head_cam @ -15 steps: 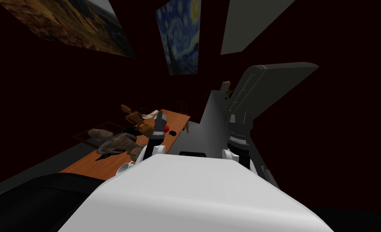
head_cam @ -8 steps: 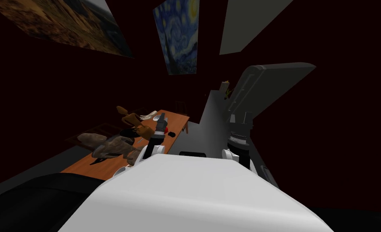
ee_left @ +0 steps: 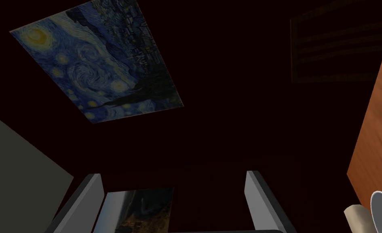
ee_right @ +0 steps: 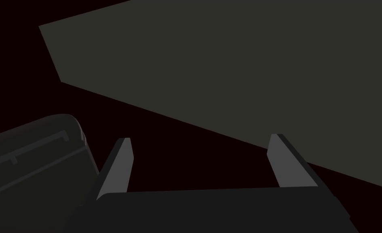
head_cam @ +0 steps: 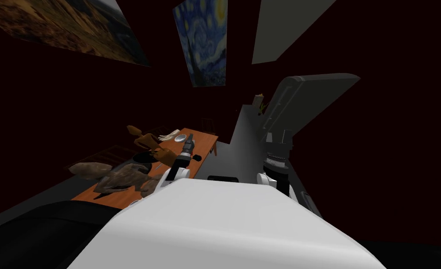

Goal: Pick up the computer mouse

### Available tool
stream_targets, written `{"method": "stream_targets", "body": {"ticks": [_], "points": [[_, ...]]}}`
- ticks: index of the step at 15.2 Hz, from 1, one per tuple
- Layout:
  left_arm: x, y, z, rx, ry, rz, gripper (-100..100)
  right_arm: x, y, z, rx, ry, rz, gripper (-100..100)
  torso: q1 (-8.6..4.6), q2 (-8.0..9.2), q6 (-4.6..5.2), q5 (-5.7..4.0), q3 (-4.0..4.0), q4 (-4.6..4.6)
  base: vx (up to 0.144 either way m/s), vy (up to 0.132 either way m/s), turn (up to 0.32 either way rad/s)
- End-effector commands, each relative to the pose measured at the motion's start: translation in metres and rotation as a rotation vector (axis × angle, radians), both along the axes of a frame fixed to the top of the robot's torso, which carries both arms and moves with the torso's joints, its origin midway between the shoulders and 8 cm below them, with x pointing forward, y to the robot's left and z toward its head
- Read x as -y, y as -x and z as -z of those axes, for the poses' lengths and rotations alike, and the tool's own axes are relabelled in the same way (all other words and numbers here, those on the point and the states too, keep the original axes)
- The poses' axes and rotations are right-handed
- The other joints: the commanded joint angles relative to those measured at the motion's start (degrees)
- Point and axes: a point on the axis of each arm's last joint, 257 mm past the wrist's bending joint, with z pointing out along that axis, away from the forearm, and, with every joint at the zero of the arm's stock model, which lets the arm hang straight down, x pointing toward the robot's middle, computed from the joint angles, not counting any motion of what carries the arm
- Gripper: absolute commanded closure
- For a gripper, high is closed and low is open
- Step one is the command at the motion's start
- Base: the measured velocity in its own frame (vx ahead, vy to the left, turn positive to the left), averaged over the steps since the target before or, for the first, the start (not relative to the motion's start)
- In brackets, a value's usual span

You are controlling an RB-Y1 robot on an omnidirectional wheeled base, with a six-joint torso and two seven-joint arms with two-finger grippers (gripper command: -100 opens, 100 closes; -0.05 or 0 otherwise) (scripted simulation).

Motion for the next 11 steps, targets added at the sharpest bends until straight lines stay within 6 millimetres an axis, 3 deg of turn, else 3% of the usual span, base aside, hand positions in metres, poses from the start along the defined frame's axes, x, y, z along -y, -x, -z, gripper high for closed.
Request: {"method": "stream_targets", "body": {"ticks": [1, 2, 7, 11], "points": [[-0.002, -0.003, 0.012, -0.038, 0.001, -0.006, -100, 0.0, 0.0, 0.0, 0.0, 0.0, 0.0, 0, 0.0, 0.0, 0.0, 0.0, 0.0, 0.0, 0.033, -0.005, -0.007], [-0.006, -0.006, 0.025, -0.081, 0.0, -0.011, -100, 0.0, 0.0, 0.0, 0.0, 0.0, 0.0, 0, 0.01, 0.03, 0.0, 0.0, 0.02, 0.01, 0.035, -0.003, -0.032], [-0.011, -0.008, 0.048, -0.163, 0.0, -0.023, -100, 0.0, 0.0, 0.0, 0.0, 0.0, 0.0, 0, 0.03, 0.05, 0.01, 0.01, 0.03, 0.01, 0.035, -0.003, -0.03], [-0.019, -0.008, 0.084, -0.284, -0.001, -0.037, -100, 0.0, 0.0, 0.0, 0.0, 0.0, 0.0, 0, 0.03, 0.0, 0.01, 0.01, 0.01, 0.01, 0.048, -0.005, -0.044]]}}
